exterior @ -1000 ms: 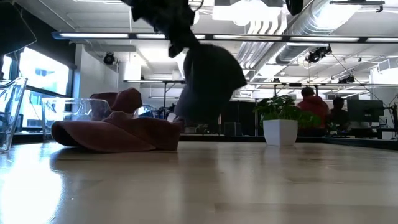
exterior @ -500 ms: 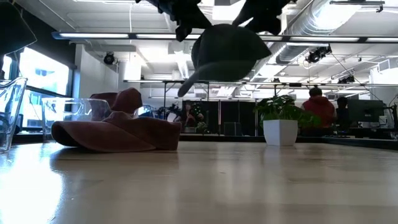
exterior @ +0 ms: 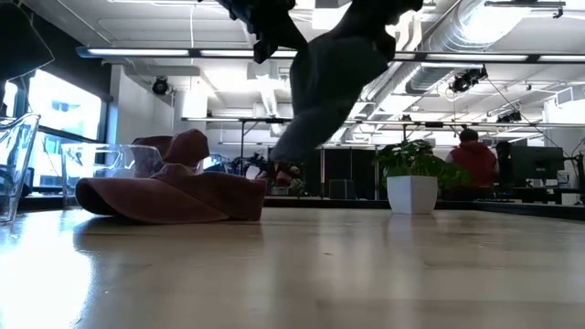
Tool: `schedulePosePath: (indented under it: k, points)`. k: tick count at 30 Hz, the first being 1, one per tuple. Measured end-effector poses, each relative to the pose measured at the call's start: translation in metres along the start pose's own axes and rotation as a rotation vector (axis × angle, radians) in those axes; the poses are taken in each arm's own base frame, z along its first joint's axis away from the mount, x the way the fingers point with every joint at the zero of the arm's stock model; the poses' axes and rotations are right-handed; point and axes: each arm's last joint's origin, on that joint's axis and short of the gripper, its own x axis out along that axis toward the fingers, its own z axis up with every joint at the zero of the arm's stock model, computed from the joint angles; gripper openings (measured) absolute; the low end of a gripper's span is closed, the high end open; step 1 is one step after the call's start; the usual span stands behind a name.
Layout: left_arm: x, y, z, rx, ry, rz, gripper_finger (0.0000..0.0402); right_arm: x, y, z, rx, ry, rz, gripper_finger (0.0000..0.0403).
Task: Pick & Place hat
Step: Put the black cap into the bottom transparent bin
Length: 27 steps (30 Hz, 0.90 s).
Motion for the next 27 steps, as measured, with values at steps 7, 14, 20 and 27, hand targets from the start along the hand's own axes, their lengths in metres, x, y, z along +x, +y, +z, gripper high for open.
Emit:
schedulePosePath:
  k: [7,14,20,27]
  points:
    - [-0.009,-0.008,-0.003,0.102,0.029,-0.187,0.0031,0.001,0.002,-0.004,0.0,0.055,0.093,0.0009]
    - [-0.012,-0.014,-0.007,0.239,0.046,-0.244,0.0155,0.001,-0.001,-0.012,-0.034,0.131,0.069,0.0005]
    - [0.014,-0.039,0.001,0.542,-0.053,-0.133,0.0217,0.001,0.001,-0.012,-0.122,0.127,0.113,0.0004]
    - [0.038,-0.049,0.004,0.6,-0.112,-0.119,0.0223,-0.002,0.012,-0.014,-0.224,0.124,0.181,0.0004]
